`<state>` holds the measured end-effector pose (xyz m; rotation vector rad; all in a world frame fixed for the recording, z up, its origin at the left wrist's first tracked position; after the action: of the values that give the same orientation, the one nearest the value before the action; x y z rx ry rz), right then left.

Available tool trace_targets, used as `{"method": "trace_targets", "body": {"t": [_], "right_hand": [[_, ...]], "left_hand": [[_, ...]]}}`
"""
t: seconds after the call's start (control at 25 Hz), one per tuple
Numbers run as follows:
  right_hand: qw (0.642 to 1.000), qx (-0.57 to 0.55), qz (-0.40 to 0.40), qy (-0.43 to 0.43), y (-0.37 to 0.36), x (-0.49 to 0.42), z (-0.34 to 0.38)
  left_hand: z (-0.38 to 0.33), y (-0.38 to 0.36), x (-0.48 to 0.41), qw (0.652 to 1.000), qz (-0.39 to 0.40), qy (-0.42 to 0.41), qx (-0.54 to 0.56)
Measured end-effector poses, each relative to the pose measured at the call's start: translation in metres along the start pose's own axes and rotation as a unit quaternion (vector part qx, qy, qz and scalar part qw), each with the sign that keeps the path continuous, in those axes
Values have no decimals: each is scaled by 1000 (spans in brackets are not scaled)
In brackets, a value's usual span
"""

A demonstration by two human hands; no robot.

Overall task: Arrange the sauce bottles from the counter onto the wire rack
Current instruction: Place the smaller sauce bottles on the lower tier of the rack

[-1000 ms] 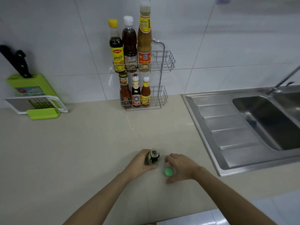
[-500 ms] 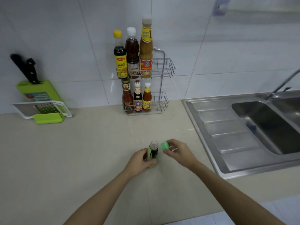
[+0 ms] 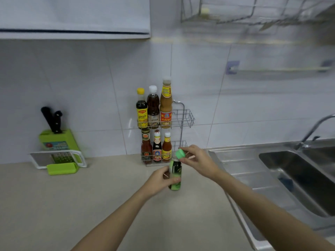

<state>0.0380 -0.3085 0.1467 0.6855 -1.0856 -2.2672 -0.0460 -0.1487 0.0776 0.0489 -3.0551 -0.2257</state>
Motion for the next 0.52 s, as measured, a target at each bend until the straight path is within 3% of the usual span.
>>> {"method": "trace_targets", "body": {"t": [0.28, 0.52], "right_hand": [[995, -84, -40, 40, 52, -41, 38], [983, -153, -103, 14, 60, -52, 43]], "left_hand": [[-66, 15, -25, 998, 1, -59, 15], [-87, 27, -33, 995, -26, -93, -15]]}}
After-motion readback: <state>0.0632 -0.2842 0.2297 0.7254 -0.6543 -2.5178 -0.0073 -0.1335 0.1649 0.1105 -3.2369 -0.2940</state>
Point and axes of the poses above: each hand's wrist, its own x-axis away from the middle knuckle, its own y-axis out of the back of the hand, z = x × y, the point moved 2 cm from there along -x, towards the middle knuckle, and after that the axes turned 14 degrees about x, right-handed, at the moved point
